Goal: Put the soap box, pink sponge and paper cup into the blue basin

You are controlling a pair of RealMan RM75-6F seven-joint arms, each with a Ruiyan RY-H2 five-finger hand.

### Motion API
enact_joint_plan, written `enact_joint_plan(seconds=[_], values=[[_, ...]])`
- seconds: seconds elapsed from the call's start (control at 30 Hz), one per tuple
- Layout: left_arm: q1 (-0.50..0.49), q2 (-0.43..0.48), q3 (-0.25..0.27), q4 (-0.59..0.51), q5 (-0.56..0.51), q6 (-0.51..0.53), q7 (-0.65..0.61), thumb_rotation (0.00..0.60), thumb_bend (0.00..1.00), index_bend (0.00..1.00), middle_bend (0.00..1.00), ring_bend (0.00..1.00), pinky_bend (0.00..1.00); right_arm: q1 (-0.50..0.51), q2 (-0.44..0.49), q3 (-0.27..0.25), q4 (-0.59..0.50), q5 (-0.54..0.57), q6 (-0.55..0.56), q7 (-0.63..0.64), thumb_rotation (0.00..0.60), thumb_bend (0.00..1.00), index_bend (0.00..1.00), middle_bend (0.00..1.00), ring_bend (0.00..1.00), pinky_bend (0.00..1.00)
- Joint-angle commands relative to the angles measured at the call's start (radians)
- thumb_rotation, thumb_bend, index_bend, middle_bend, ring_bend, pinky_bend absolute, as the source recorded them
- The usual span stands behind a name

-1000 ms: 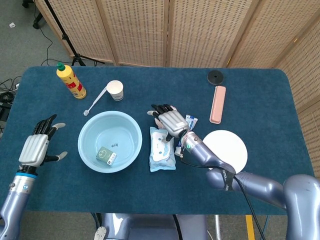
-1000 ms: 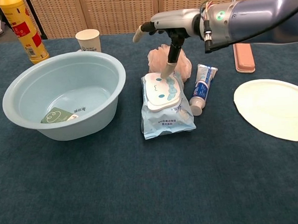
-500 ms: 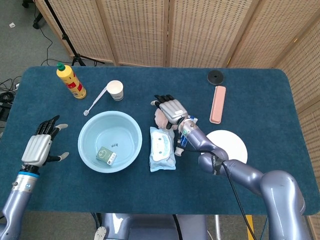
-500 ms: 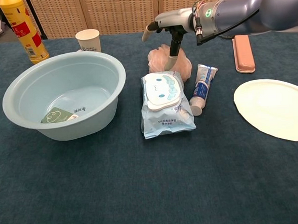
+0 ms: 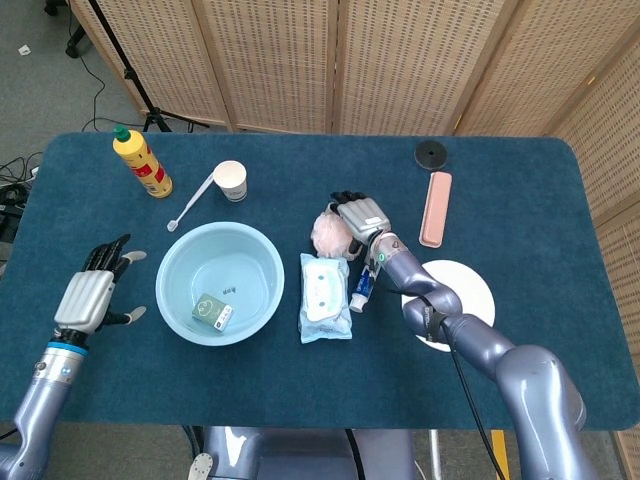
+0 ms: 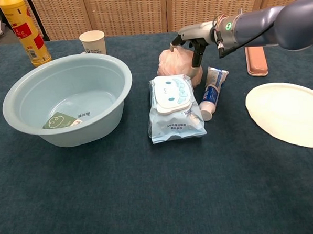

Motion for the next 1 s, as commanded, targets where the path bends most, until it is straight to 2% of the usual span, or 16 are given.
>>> enact_joint_plan(seconds=[0.03, 0.23, 0.4, 0.5, 0.73, 1.0], values=[[0.000, 0.000, -0.001, 0.001, 0.000, -0.003, -0.001, 0.600, 0.18, 0.22, 0.00, 0.00, 0.04, -0.023, -0.004, -0.011, -0.010, -0.021, 0.020, 0.031, 0.600, 0.05, 0.33, 0.15, 0.07, 0.17], [0.000, 0.002, -0.002, -0.007, 0.007, -0.003, -0.002, 0.600, 0.18, 0.22, 0.00, 0.00, 0.04, -0.055, 0.000, -0.015, -0.070, -0.030, 0.065, 0.056, 0.600, 0.05, 0.43, 0.23, 0.16, 0.25], [0.002, 0.005, -0.002, -0.011, 0.014, -0.001, -0.008, 0.600, 0.18, 0.22, 0.00, 0.00, 0.04, -0.067, 0.000, -0.020, -0.110, -0.022, 0.105, 0.022, 0.600, 0.09, 0.55, 0.35, 0.31, 0.36], [0.004, 0.009, -0.005, -0.013, 0.017, 0.003, -0.017, 0.600, 0.18, 0.22, 0.00, 0.00, 0.04, -0.068, 0.007, -0.020, -0.130, -0.014, 0.127, -0.016, 0.600, 0.10, 0.61, 0.39, 0.36, 0.40], [0.006, 0.014, -0.007, -0.014, 0.021, 0.002, -0.034, 0.600, 0.18, 0.22, 0.00, 0.00, 0.04, -0.073, 0.061, -0.007, -0.210, 0.026, 0.183, -0.119, 0.600, 0.13, 0.65, 0.41, 0.37, 0.42], [0.003, 0.025, -0.003, -0.020, 0.014, -0.019, -0.030, 0.600, 0.19, 0.22, 0.00, 0.00, 0.04, -0.071, 0.181, 0.016, -0.372, 0.113, 0.238, -0.279, 0.600, 0.13, 0.66, 0.41, 0.38, 0.43]])
